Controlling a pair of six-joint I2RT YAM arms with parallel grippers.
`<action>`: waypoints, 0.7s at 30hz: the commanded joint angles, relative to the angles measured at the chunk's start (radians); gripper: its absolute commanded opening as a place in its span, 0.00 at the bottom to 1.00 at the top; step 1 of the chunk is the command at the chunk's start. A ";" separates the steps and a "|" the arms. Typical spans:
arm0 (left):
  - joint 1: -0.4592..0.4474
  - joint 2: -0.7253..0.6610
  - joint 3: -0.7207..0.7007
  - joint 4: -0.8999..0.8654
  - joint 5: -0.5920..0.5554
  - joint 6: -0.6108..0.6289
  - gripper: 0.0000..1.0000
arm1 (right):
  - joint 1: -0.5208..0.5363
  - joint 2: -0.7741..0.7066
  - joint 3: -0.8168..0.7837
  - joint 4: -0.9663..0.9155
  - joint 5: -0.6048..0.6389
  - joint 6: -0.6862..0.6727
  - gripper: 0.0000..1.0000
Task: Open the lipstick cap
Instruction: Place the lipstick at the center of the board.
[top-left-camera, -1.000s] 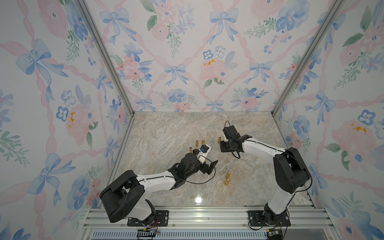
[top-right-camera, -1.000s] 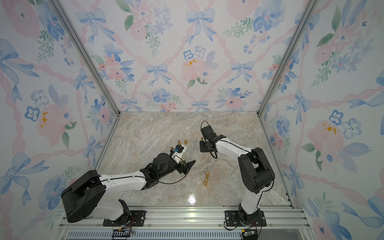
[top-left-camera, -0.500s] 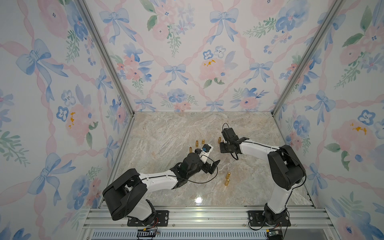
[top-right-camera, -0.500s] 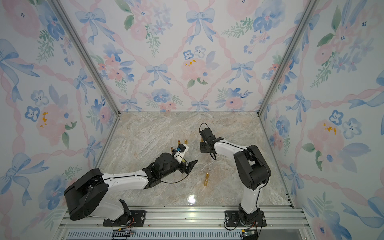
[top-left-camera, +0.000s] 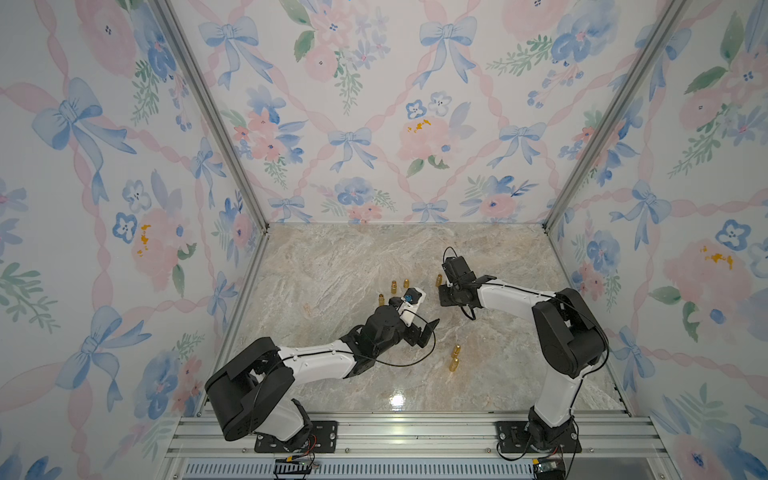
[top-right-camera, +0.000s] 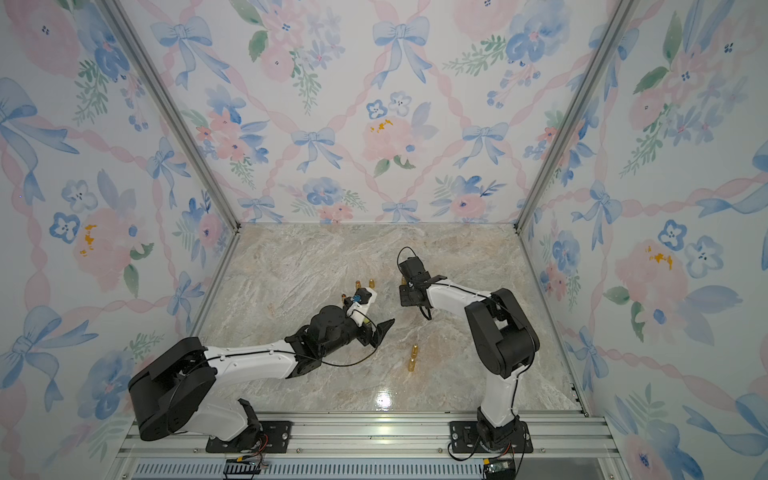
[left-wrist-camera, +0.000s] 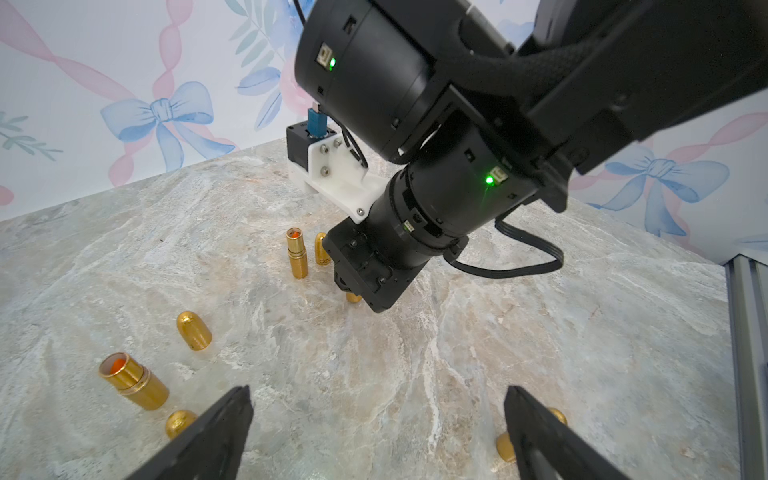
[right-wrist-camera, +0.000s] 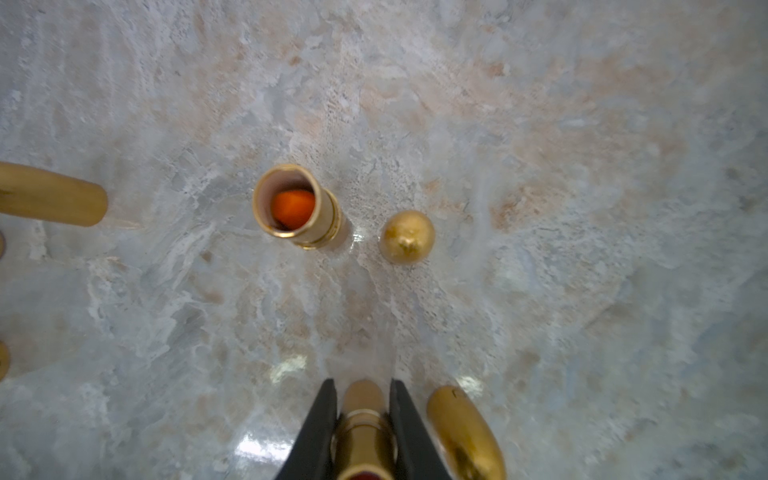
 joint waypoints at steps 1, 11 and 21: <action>-0.004 0.002 0.008 -0.001 -0.010 0.010 0.98 | 0.009 -0.010 -0.013 -0.001 0.016 -0.004 0.29; -0.003 -0.008 0.005 -0.001 -0.012 0.013 0.98 | 0.014 -0.026 0.060 -0.064 0.011 -0.021 0.36; -0.003 -0.047 -0.028 -0.013 0.003 0.011 0.98 | 0.026 -0.149 0.113 -0.247 -0.005 0.005 0.48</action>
